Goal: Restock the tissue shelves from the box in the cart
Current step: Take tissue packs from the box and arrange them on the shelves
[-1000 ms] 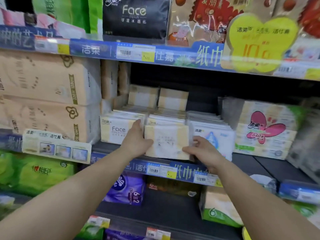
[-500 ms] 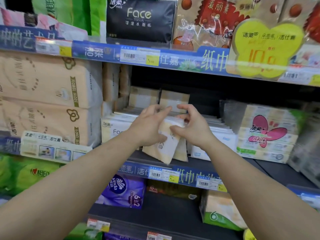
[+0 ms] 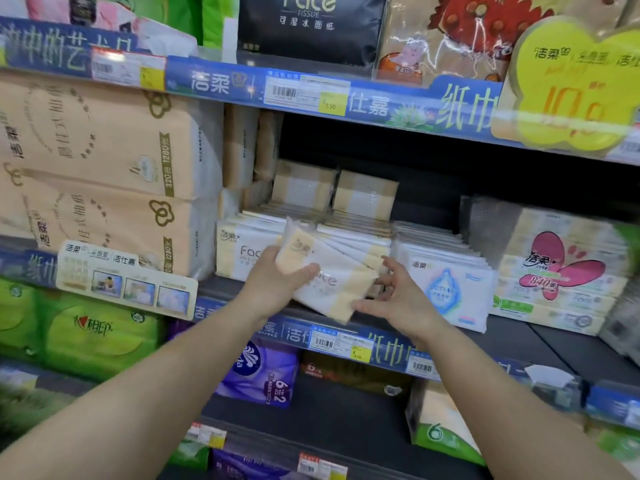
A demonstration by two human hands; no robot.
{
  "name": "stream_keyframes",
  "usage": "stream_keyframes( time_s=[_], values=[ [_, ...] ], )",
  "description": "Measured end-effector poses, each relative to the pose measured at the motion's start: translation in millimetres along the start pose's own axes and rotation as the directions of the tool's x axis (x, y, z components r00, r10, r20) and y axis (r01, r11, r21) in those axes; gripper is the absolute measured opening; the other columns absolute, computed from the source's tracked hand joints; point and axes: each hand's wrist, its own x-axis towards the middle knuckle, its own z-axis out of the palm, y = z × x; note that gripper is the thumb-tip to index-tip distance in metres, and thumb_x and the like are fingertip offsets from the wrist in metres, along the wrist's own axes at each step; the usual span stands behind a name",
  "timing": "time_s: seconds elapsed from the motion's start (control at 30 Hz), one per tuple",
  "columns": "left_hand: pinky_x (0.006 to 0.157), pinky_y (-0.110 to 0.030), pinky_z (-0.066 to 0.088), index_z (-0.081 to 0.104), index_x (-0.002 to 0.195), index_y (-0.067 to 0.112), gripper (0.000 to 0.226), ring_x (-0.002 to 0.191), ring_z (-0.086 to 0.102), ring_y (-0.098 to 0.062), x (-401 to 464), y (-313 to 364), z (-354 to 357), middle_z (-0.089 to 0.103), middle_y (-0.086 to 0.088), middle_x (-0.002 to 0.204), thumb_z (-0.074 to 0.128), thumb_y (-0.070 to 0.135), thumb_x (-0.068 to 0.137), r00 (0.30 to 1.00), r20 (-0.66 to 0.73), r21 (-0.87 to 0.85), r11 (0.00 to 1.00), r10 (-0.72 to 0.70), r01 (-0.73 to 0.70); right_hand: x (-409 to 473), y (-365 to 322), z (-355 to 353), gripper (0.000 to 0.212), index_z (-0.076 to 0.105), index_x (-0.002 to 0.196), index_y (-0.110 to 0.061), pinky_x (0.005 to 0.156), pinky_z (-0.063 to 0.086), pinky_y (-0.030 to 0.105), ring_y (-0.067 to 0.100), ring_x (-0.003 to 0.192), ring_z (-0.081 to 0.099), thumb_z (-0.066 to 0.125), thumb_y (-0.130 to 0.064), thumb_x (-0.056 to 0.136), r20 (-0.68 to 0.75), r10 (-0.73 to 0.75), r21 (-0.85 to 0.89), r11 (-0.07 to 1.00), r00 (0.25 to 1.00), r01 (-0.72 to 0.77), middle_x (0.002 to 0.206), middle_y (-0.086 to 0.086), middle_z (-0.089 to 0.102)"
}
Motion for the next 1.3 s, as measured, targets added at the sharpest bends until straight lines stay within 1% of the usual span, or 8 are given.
stream_keyframes(
  time_s=[0.17, 0.27, 0.4, 0.5, 0.67, 0.83, 1.1, 1.3],
  values=[
    [0.086, -0.032, 0.045, 0.039, 0.114, 0.024, 0.039, 0.103, 0.056, -0.020, -1, -3, 7, 0.058, 0.002, 0.112, 0.064, 0.026, 0.084, 0.995, 0.062, 0.265, 0.963, -0.074, 0.055, 5, 4, -2, 0.062, 0.046, 0.134, -0.018, 0.083, 0.048, 0.024, 0.008, 0.092, 0.063, 0.075, -0.010, 0.080, -0.031, 0.091, 0.059, 0.994, 0.995, -0.089, 0.098, -0.004, 0.067],
    [0.091, -0.036, 0.046, 0.039, 0.126, 0.019, 0.050, 0.107, 0.054, -0.025, 2, -4, 11, 0.056, 0.000, 0.112, 0.061, 0.025, 0.081, 0.986, 0.131, 0.509, 0.860, -0.108, 0.026, 2, 8, 1, 0.043, 0.055, 0.125, -0.014, 0.080, 0.052, 0.024, 0.014, 0.091, 0.066, 0.071, -0.013, 0.085, 0.001, 0.105, 0.002, 0.994, 0.994, -0.105, 0.105, -0.001, 0.068],
    [0.087, -0.042, 0.050, 0.049, 0.117, 0.021, 0.049, 0.100, 0.056, -0.029, 11, -5, 25, 0.062, -0.001, 0.106, 0.059, 0.042, 0.074, 0.994, 0.090, 0.729, 0.684, -0.066, -0.020, 4, 11, 4, 0.040, 0.050, 0.125, -0.016, 0.074, 0.053, 0.029, 0.019, 0.086, 0.063, 0.066, -0.013, 0.088, -0.184, 0.071, 0.023, 0.997, 0.980, -0.068, 0.111, 0.002, 0.065],
    [0.081, -0.035, 0.050, 0.055, 0.114, 0.017, 0.047, 0.101, 0.059, -0.027, 12, -10, 30, 0.064, -0.003, 0.107, 0.065, 0.045, 0.078, 1.000, 0.002, 0.670, 0.742, 0.001, -0.003, 4, 10, 5, 0.043, 0.047, 0.133, -0.016, 0.057, 0.045, 0.021, 0.015, 0.069, 0.061, 0.059, -0.009, 0.092, -0.189, 0.088, 0.050, 0.996, 0.978, -0.080, 0.104, -0.002, 0.063],
    [0.067, -0.030, 0.042, 0.048, 0.098, 0.017, 0.028, 0.083, 0.057, -0.020, 8, -13, 26, 0.059, 0.000, 0.088, 0.070, 0.022, 0.081, 0.967, -0.169, 0.470, 0.878, 0.190, -0.091, 6, 8, 7, 0.045, 0.045, 0.138, -0.020, 0.058, 0.050, 0.022, 0.012, 0.064, 0.063, 0.055, -0.012, 0.095, -0.187, 0.118, 0.066, 0.992, 0.975, -0.107, 0.104, -0.001, 0.065],
    [0.072, -0.029, 0.045, 0.052, 0.106, 0.016, 0.025, 0.083, 0.057, -0.020, 15, -11, 28, 0.056, 0.000, 0.090, 0.064, 0.020, 0.085, 0.982, 0.022, 0.563, 0.810, 0.186, -0.166, 12, 8, 12, 0.025, 0.053, 0.116, -0.030, 0.071, 0.054, 0.032, 0.012, 0.062, 0.063, 0.050, -0.014, 0.097, -0.243, 0.109, 0.106, 0.991, 0.964, -0.085, 0.102, -0.001, 0.068],
    [0.084, -0.031, 0.048, 0.056, 0.111, 0.015, 0.026, 0.095, 0.057, -0.021, 21, -15, 19, 0.055, -0.004, 0.104, 0.063, 0.021, 0.086, 0.972, 0.166, 0.580, 0.781, 0.164, -0.231, 19, 8, 12, 0.019, 0.055, 0.115, -0.021, 0.070, 0.049, 0.027, 0.011, 0.065, 0.056, 0.043, -0.021, 0.100, -0.196, 0.129, -0.014, 0.991, 0.972, -0.134, 0.076, -0.006, 0.058],
    [0.077, -0.025, 0.042, 0.058, 0.111, 0.014, 0.025, 0.087, 0.053, -0.014, 20, -18, 15, 0.053, 0.003, 0.094, 0.063, 0.023, 0.088, 0.971, 0.160, 0.525, 0.817, 0.178, -0.237, 14, 11, 17, 0.025, 0.059, 0.118, -0.019, 0.084, 0.055, 0.044, 0.016, 0.070, 0.063, 0.050, -0.025, 0.096, -0.299, 0.075, -0.098, 0.989, 0.951, -0.108, 0.083, 0.000, 0.069]
  ],
)
